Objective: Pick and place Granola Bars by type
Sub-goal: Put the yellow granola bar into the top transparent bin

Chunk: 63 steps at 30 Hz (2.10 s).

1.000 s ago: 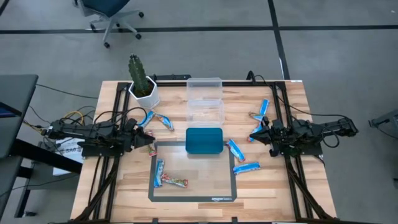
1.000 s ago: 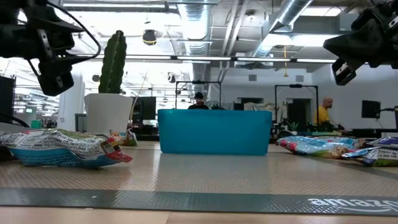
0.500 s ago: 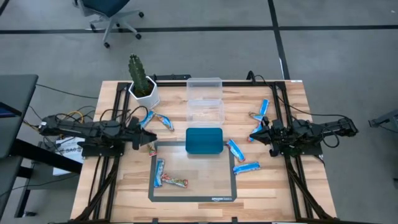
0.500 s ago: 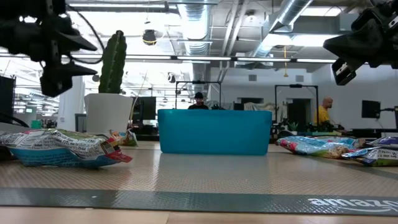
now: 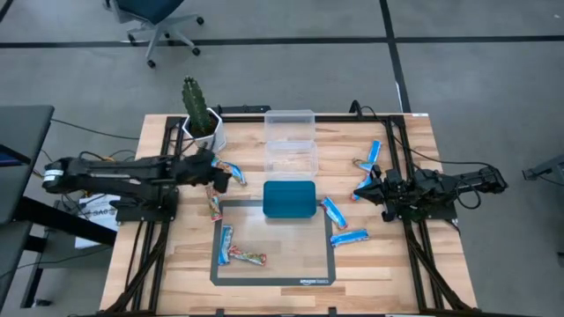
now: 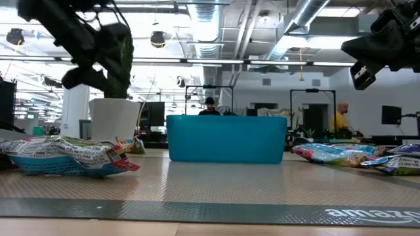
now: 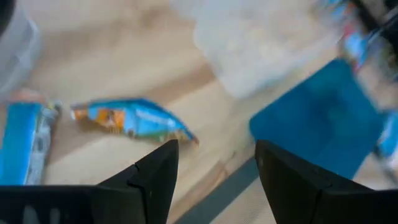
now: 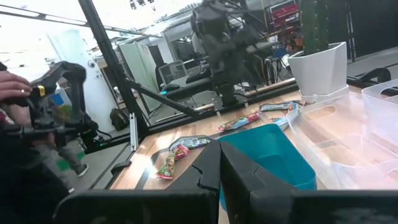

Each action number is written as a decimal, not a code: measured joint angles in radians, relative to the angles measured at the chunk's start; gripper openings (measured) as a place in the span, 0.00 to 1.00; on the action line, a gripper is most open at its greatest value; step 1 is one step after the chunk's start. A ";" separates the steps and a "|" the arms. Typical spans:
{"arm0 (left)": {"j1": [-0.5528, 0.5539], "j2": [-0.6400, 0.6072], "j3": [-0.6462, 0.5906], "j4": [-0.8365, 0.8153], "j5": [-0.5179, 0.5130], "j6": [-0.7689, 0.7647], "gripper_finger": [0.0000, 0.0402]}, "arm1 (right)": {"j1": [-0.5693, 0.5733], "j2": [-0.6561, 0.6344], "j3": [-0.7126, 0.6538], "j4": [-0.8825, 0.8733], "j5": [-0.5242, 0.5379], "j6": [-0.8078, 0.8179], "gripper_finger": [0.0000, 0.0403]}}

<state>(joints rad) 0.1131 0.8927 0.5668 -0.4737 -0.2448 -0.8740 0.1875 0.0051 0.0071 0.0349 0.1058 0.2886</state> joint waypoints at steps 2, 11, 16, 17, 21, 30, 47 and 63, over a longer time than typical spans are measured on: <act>0.010 0.078 0.006 0.022 0.038 0.018 0.51 | 0.000 0.000 0.000 0.000 0.000 0.000 0.00; 0.028 0.279 0.034 0.129 -0.001 0.093 0.51 | 0.000 0.000 0.000 0.000 0.000 0.000 0.00; 0.071 0.310 0.034 0.141 0.010 0.003 0.51 | 0.000 0.000 0.000 0.000 0.000 0.000 0.00; 0.081 0.319 0.034 0.140 0.017 -0.025 0.51 | 0.000 0.000 0.000 0.001 0.000 0.000 0.00; 0.109 0.359 0.035 0.125 0.025 -0.198 0.51 | 0.000 0.000 0.000 0.001 0.000 0.000 0.00; 0.117 0.384 0.035 0.119 0.043 -0.403 0.51 | 0.000 0.000 0.000 0.002 0.000 0.000 0.00; 0.111 0.405 0.034 0.128 0.093 -0.522 0.51 | 0.000 0.000 0.000 0.002 0.000 0.000 0.00; 0.162 0.643 0.147 0.179 0.076 -0.592 0.51 | 0.000 0.000 0.000 0.001 0.000 0.000 0.00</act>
<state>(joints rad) 0.2748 1.5353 0.7135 -0.2948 -0.1689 -1.4659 0.1876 0.0051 0.0069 0.0357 0.1056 0.2884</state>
